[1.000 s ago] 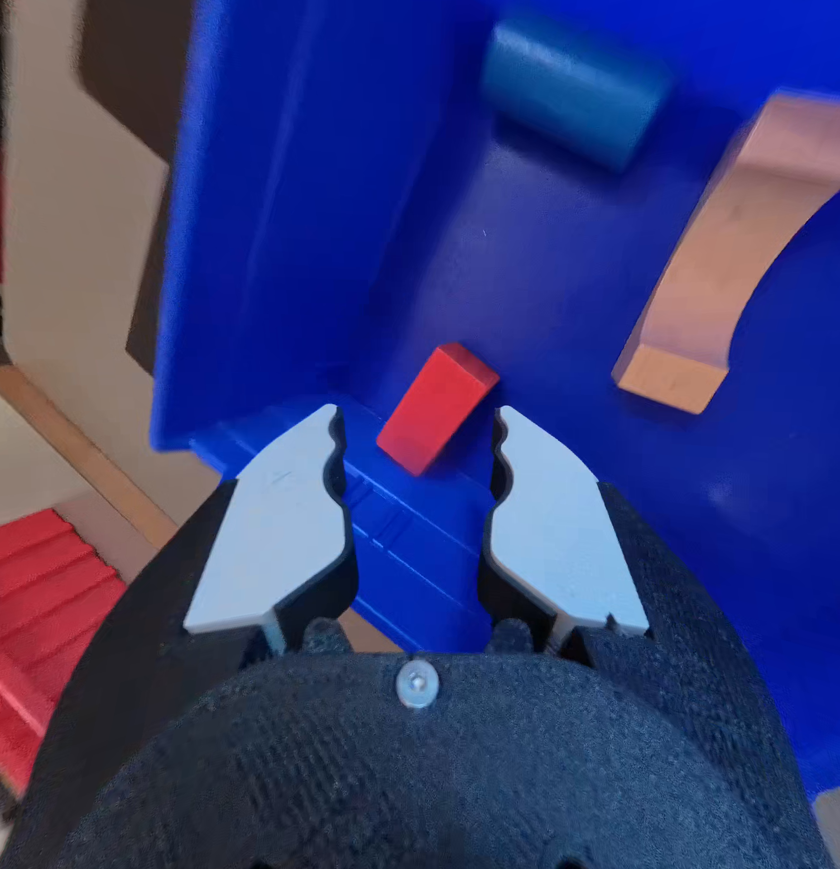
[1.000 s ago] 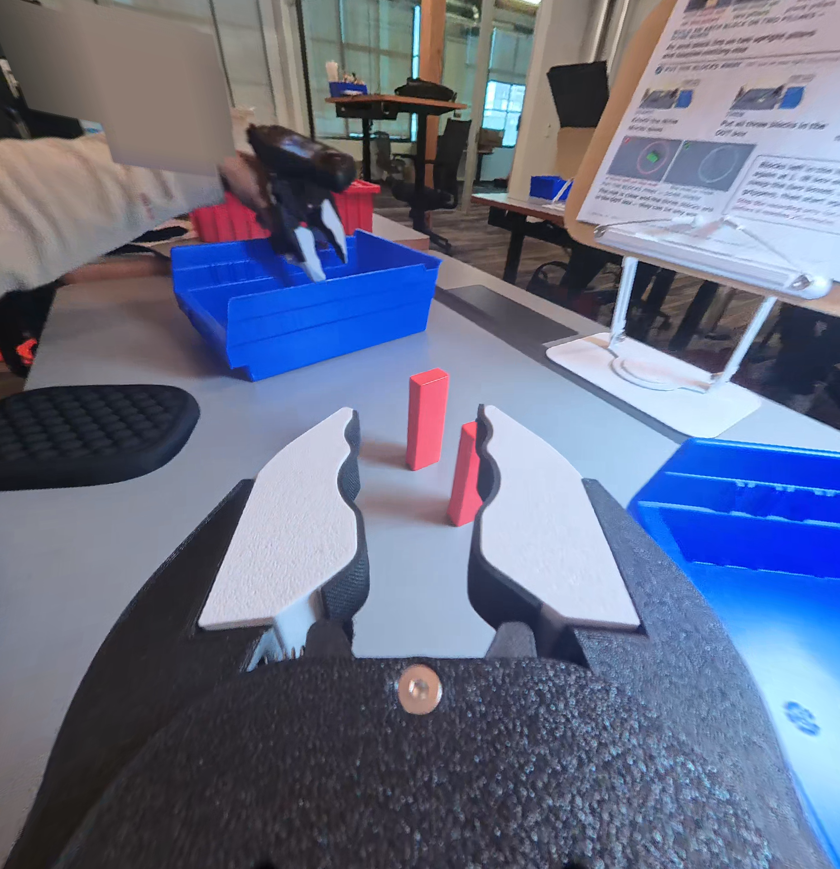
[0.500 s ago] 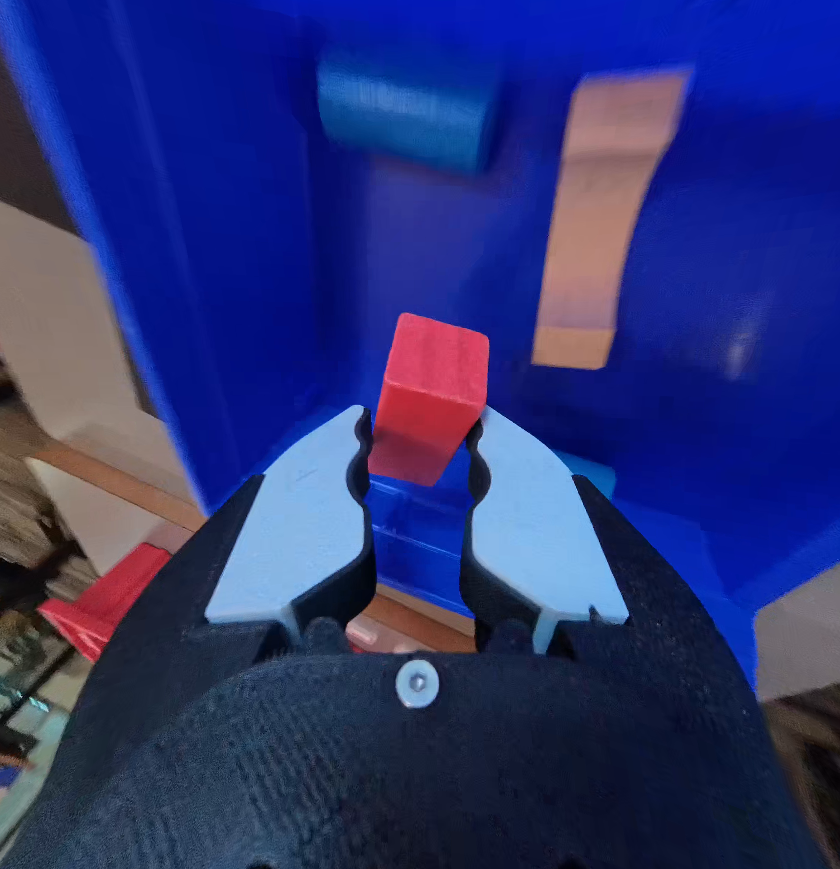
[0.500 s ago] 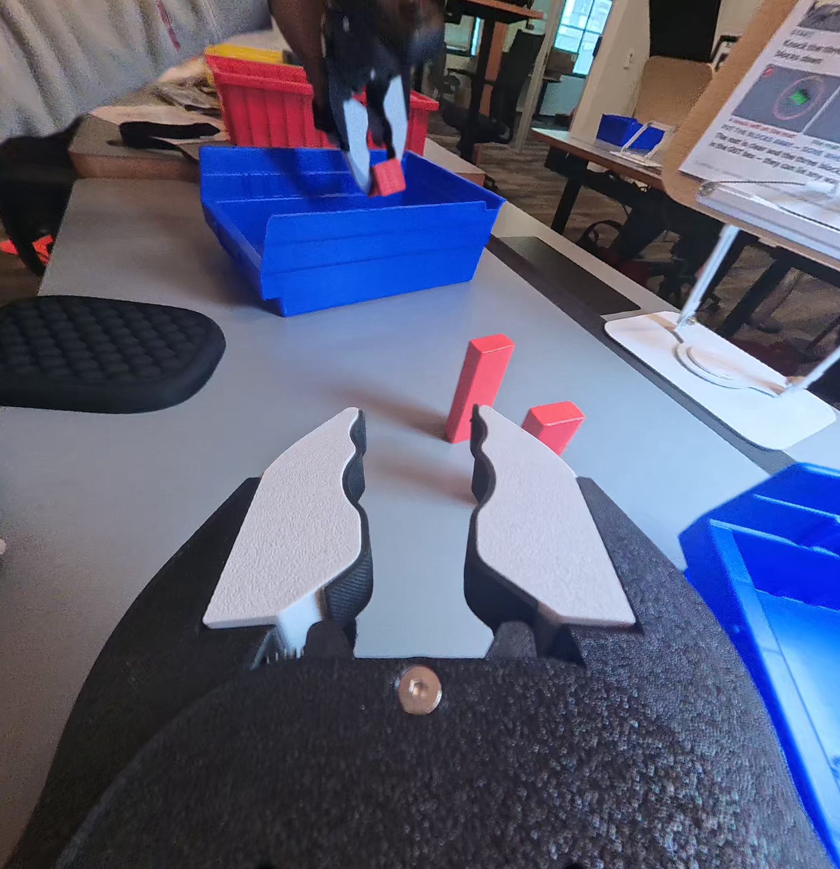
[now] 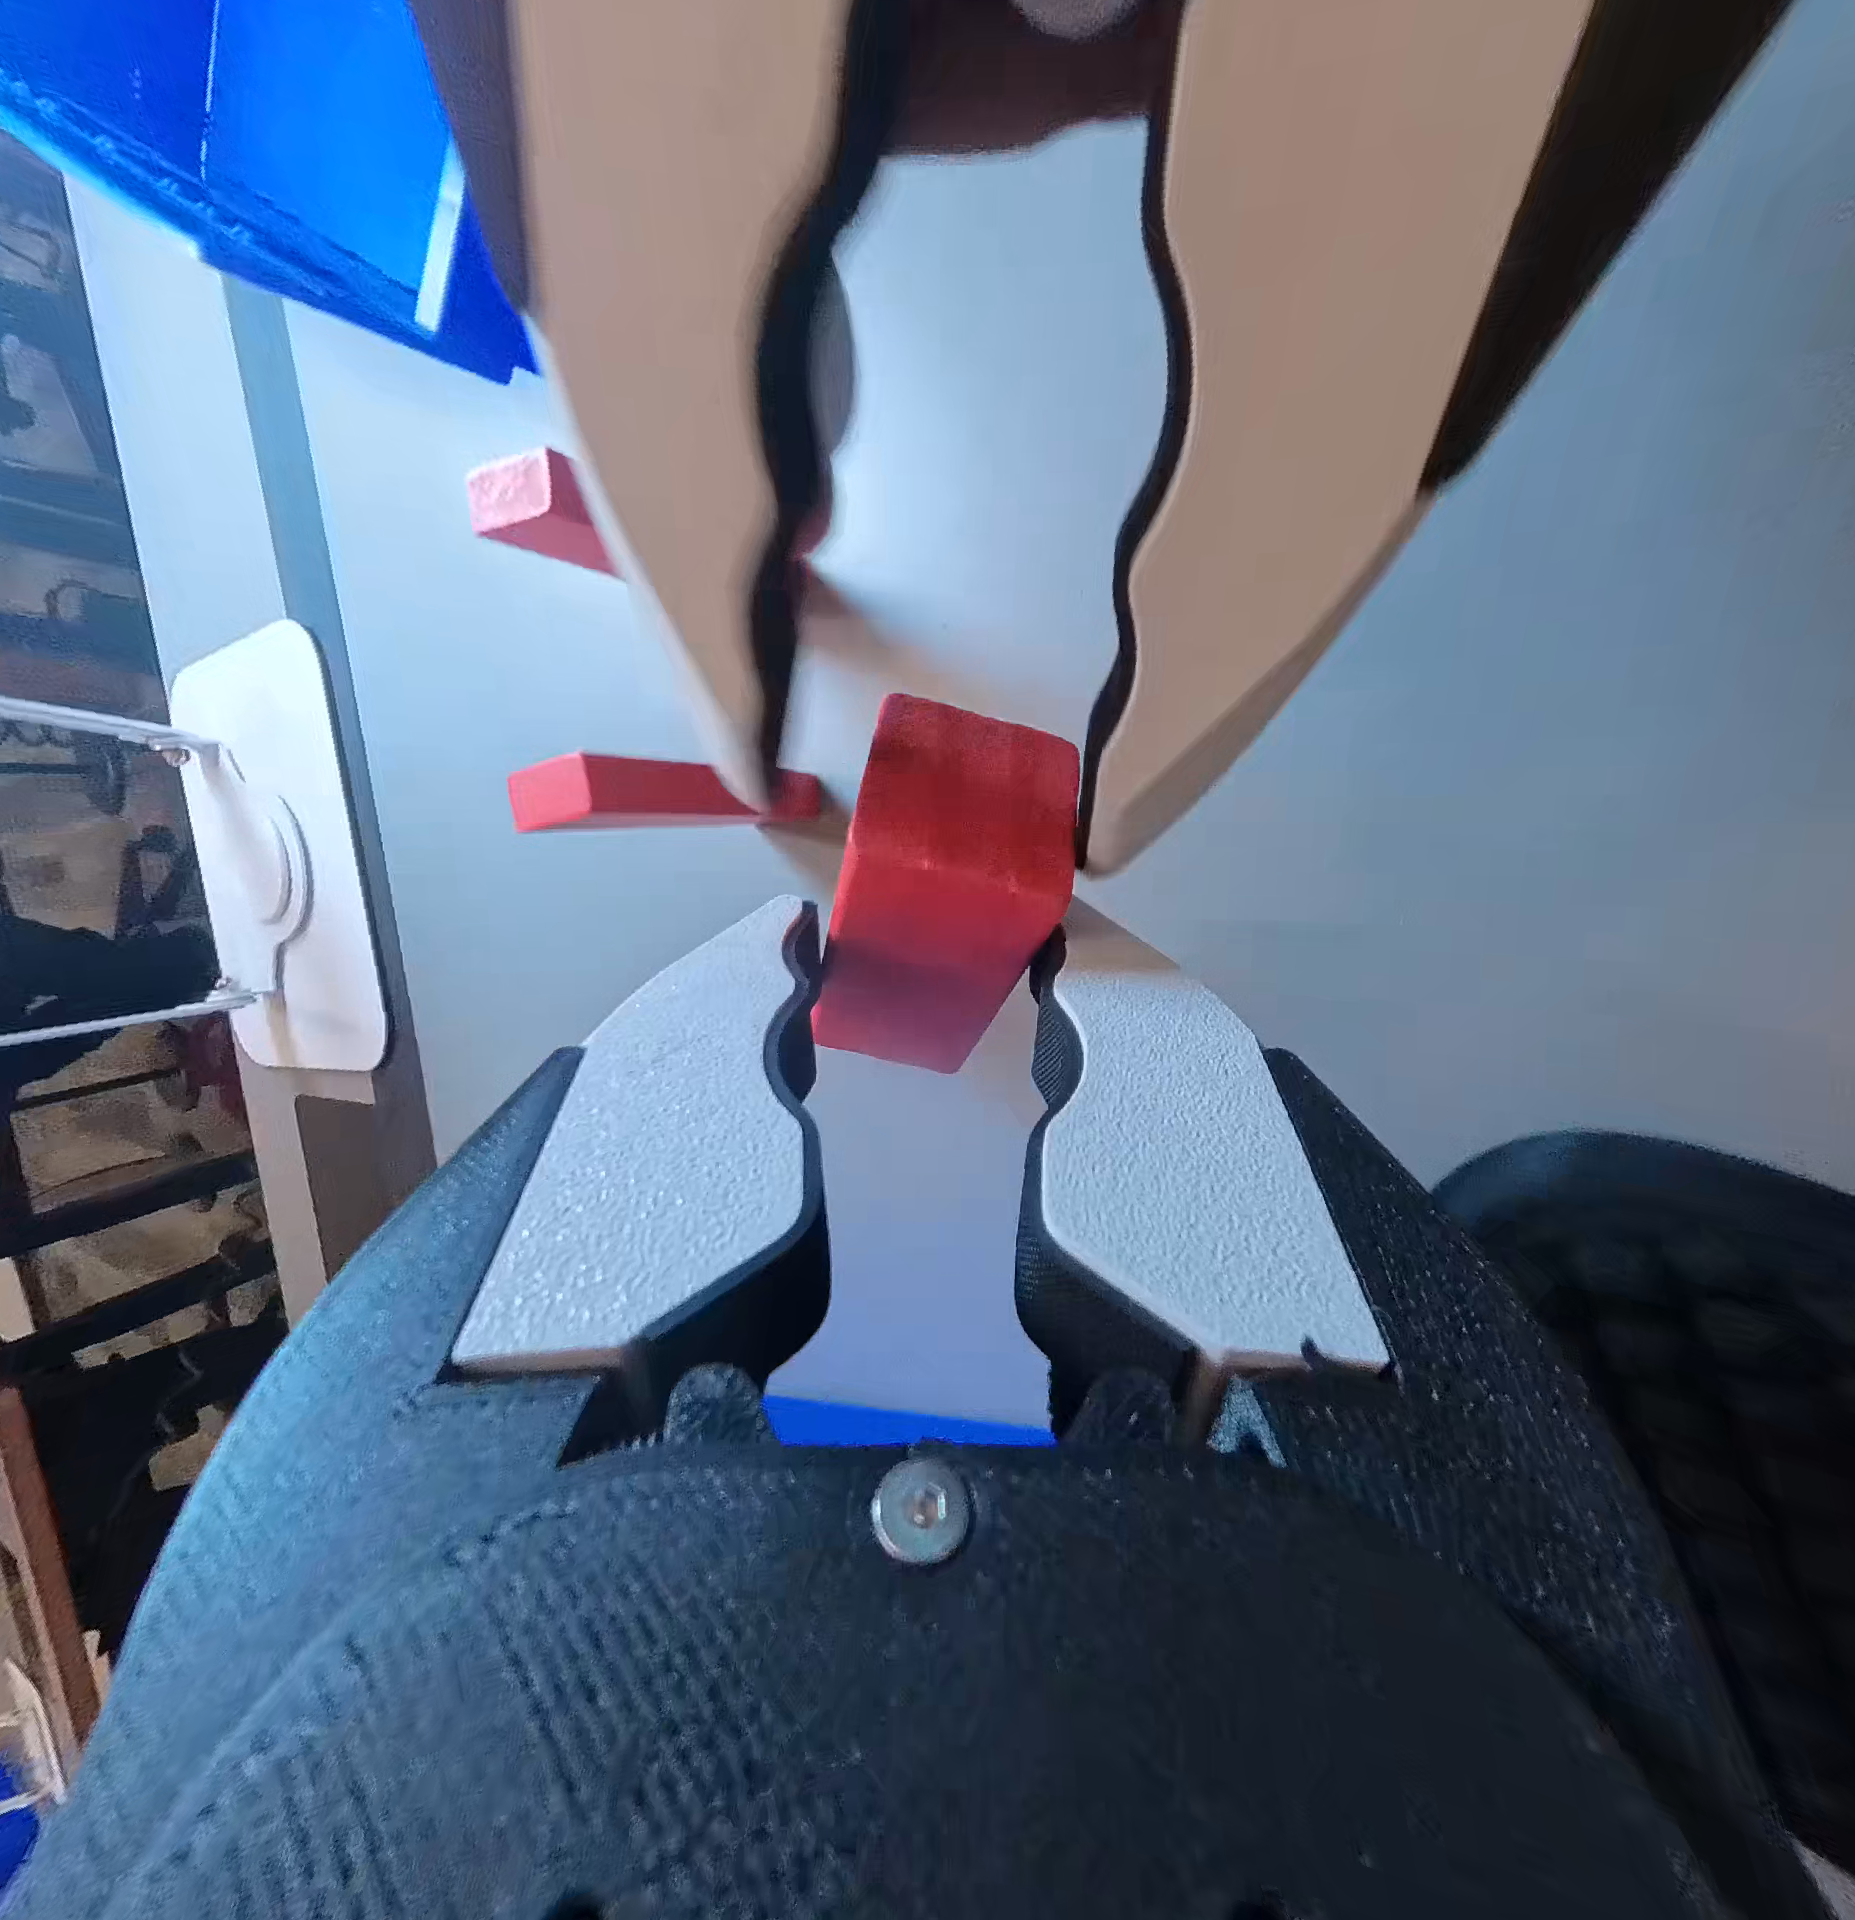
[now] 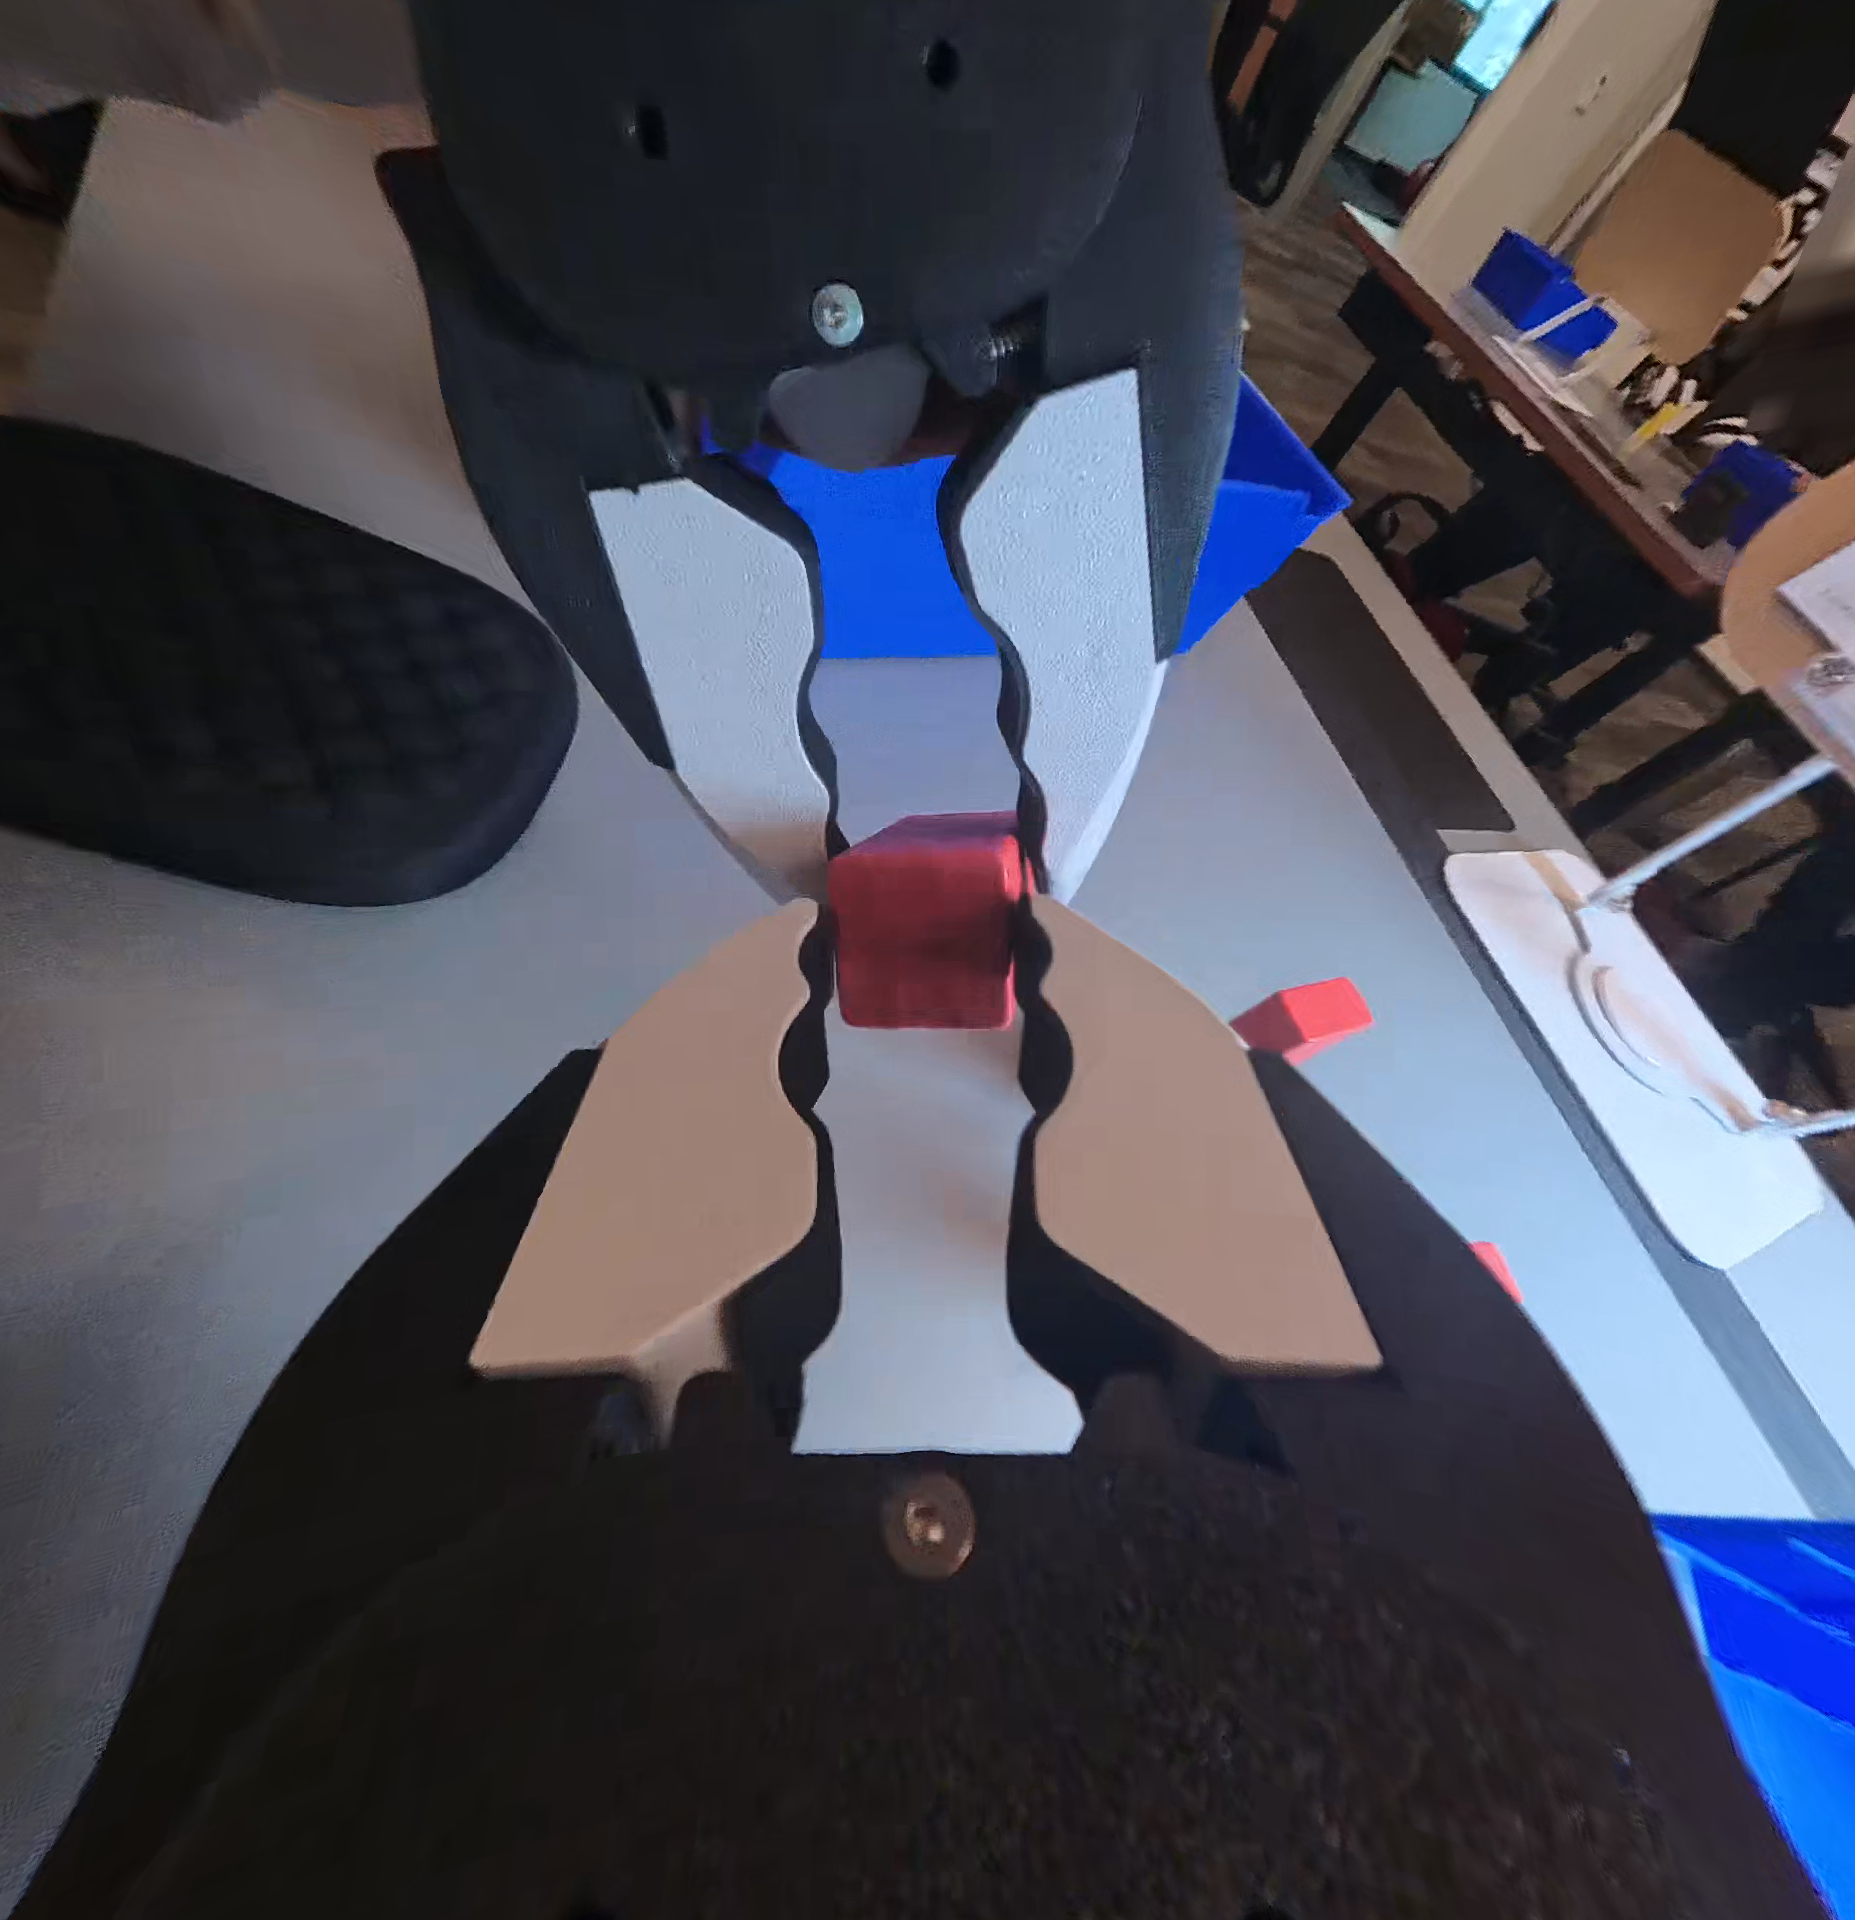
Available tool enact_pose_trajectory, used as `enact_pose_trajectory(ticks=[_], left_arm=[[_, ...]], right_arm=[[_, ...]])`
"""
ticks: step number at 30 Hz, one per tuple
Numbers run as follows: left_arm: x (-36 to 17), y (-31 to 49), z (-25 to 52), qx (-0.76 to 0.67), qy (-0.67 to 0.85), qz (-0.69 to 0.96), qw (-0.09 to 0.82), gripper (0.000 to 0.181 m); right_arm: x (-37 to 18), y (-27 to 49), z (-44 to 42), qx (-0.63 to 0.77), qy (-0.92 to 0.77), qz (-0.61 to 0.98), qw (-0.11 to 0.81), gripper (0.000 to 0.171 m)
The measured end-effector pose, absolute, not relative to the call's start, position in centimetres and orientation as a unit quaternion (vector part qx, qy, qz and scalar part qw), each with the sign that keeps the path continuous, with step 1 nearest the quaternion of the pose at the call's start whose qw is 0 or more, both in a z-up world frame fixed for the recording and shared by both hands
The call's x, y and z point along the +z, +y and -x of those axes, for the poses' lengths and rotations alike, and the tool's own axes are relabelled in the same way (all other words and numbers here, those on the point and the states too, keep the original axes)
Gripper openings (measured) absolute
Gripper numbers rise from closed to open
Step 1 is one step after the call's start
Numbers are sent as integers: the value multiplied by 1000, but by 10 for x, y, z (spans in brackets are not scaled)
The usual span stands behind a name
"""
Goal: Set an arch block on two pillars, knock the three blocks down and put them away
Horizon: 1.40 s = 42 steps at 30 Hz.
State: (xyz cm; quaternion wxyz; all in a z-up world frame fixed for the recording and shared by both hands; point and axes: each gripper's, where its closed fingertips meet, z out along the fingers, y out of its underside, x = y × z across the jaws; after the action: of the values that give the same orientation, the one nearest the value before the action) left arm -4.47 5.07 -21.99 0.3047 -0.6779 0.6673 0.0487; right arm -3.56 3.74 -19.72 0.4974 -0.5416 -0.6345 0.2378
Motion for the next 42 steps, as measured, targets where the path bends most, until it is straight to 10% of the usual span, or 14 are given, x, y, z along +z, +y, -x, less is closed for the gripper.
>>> enact_pose_trajectory(ticks=[16, 20, 42], left_arm=[[-146, 28, 24, -387, 436, 613, 534, 55], [-154, 20, 21, -422, 437, 610, 508, 35], [-201, 45, 21, -278, 427, 682, 526, 43]], right_arm=[[-131, 28, -1, 598, -502, 448, 436, 32], [-145, 19, 4, 582, -534, 445, 421, 32], [-182, 48, 17, 188, -809, 517, 206, 32]])
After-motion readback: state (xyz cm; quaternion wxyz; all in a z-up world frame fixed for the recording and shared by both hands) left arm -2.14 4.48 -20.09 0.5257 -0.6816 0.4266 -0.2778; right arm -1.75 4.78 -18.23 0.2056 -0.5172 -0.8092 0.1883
